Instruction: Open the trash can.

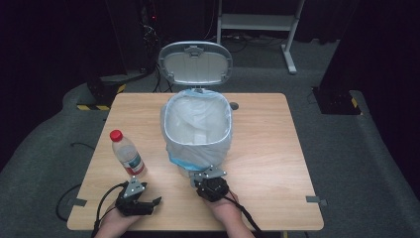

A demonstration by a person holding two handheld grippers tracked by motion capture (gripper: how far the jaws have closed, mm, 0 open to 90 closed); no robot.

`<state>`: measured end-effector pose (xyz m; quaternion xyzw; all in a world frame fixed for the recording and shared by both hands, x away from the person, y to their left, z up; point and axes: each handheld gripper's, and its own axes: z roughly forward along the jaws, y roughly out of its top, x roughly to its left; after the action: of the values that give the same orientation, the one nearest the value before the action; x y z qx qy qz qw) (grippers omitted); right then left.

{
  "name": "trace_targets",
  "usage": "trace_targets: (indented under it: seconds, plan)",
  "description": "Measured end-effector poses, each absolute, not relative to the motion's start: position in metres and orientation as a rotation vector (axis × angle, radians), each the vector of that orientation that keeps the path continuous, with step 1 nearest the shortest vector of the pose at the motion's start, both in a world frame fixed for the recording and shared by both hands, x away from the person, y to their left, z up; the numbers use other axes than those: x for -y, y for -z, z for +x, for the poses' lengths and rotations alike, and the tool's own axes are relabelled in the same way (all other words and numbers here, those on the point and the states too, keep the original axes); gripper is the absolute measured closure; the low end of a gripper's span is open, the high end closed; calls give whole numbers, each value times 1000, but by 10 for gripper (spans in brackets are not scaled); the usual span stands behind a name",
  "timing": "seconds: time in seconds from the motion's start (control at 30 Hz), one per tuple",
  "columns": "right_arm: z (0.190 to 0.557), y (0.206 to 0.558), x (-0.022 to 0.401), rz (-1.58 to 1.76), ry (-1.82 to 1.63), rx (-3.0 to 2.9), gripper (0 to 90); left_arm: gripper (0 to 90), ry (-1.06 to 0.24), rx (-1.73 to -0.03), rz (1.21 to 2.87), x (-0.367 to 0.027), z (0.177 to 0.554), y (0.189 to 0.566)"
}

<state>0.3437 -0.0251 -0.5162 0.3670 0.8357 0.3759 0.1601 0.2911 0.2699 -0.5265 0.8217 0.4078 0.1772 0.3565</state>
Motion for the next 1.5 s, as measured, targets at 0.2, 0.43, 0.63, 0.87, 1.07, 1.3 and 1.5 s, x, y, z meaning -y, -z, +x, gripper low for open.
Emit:
trace_targets:
  seconds: [0.2, 0.43, 0.63, 0.87, 1.07, 1.3, 1.5]
  plan:
    - [343, 516, 25, 1048, -1073, -2385, 591, 178, -504, -1109, 2074, -291, 291, 524]
    - [343, 516, 25, 1048, -1074, -2384, 591, 174, -537, -1135, 2071, -310, 288, 519]
    - [343, 516, 25, 1048, -1074, -2384, 591, 172, -551, -1165, 2042, -322, 288, 517]
    - [343, 516, 25, 1048, -1075, -2383, 591, 151, -562, -1174, 1997, -331, 289, 514]
    - [343, 517, 25, 1049, -1076, -2383, 591, 128, -583, -1182, 1960, -334, 289, 512]
    - [343, 517, 25, 1046, -1076, -2383, 591, 106, -594, -1161, 1933, -333, 292, 505]
    - [343, 517, 25, 1045, -1075, -2384, 591, 93, -610, -1154, 1903, -331, 296, 496]
